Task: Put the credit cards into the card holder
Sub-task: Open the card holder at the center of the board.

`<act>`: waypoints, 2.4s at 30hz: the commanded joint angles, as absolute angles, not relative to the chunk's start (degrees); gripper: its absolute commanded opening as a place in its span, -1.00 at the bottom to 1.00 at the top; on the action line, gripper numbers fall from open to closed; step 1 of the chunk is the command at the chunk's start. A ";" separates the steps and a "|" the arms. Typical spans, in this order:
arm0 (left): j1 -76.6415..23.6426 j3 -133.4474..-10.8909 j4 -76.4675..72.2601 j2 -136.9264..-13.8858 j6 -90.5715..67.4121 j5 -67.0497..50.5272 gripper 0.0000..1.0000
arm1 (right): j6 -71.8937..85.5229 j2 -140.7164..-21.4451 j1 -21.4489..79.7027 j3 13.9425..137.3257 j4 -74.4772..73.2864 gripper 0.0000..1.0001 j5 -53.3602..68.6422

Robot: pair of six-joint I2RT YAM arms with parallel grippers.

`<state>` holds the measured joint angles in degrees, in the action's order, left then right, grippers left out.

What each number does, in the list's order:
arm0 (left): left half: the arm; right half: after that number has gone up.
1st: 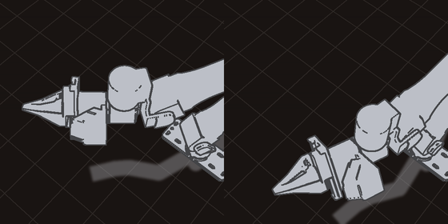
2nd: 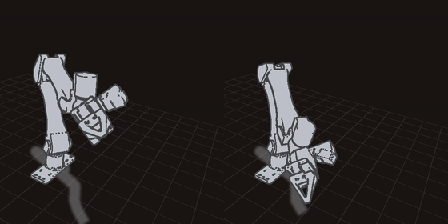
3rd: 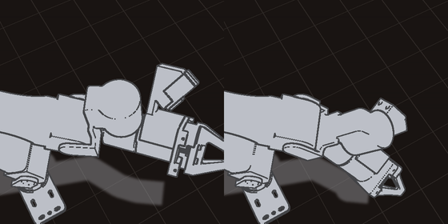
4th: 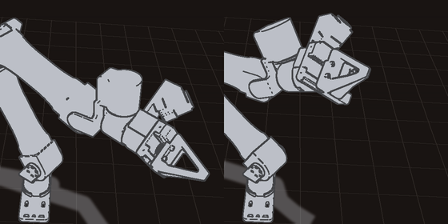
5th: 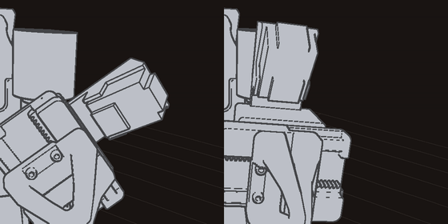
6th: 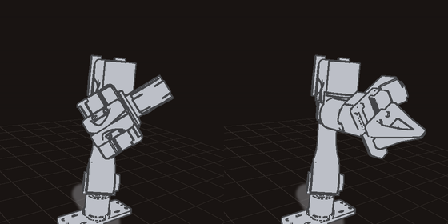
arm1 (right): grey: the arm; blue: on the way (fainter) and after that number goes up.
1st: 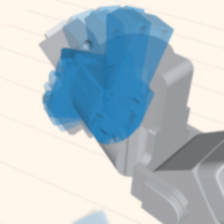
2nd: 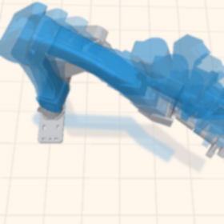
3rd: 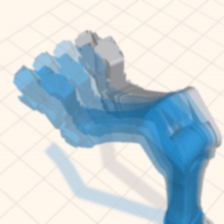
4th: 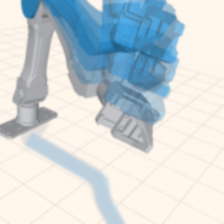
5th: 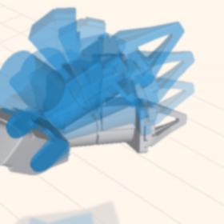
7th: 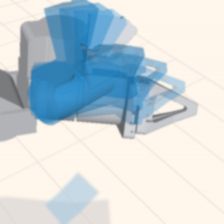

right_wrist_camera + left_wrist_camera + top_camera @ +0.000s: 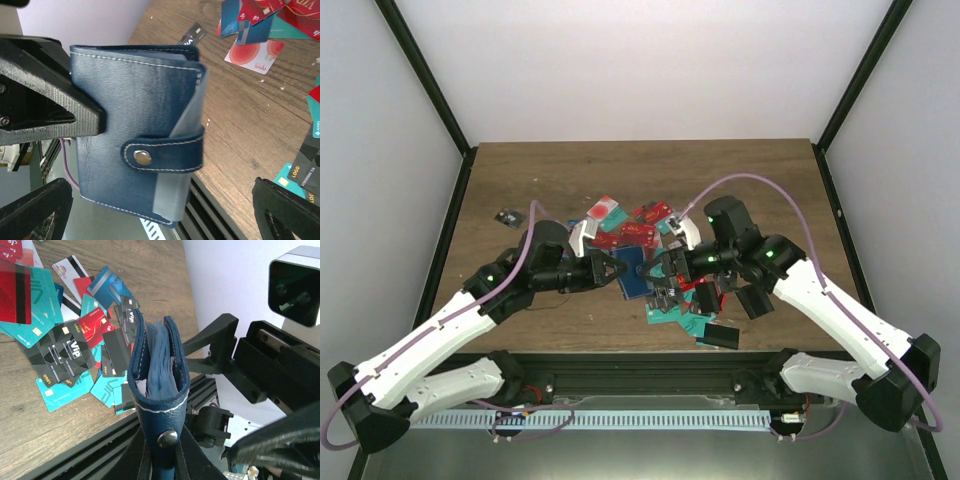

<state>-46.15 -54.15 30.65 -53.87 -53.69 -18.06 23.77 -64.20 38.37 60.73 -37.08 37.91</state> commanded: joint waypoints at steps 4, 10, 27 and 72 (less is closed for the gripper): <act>-46.29 -57.21 31.18 -55.19 -51.95 -19.10 -0.92 | 24.18 -66.97 44.01 64.44 -38.83 0.99 29.88; -46.34 -57.14 31.26 -54.98 -51.98 -20.20 -0.92 | 26.45 -68.43 45.00 64.77 -39.77 0.95 23.27; -46.85 -57.59 31.24 -55.46 -51.60 -23.03 -0.92 | 25.39 -70.98 45.00 63.90 -41.27 0.90 15.82; -46.79 -57.33 38.23 -56.51 -50.82 -20.10 -0.92 | 24.74 -67.45 44.47 60.82 -37.25 -0.12 33.18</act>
<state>-46.65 -57.84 39.51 -56.47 -50.74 -19.35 23.70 -67.16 43.33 57.71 -38.15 36.36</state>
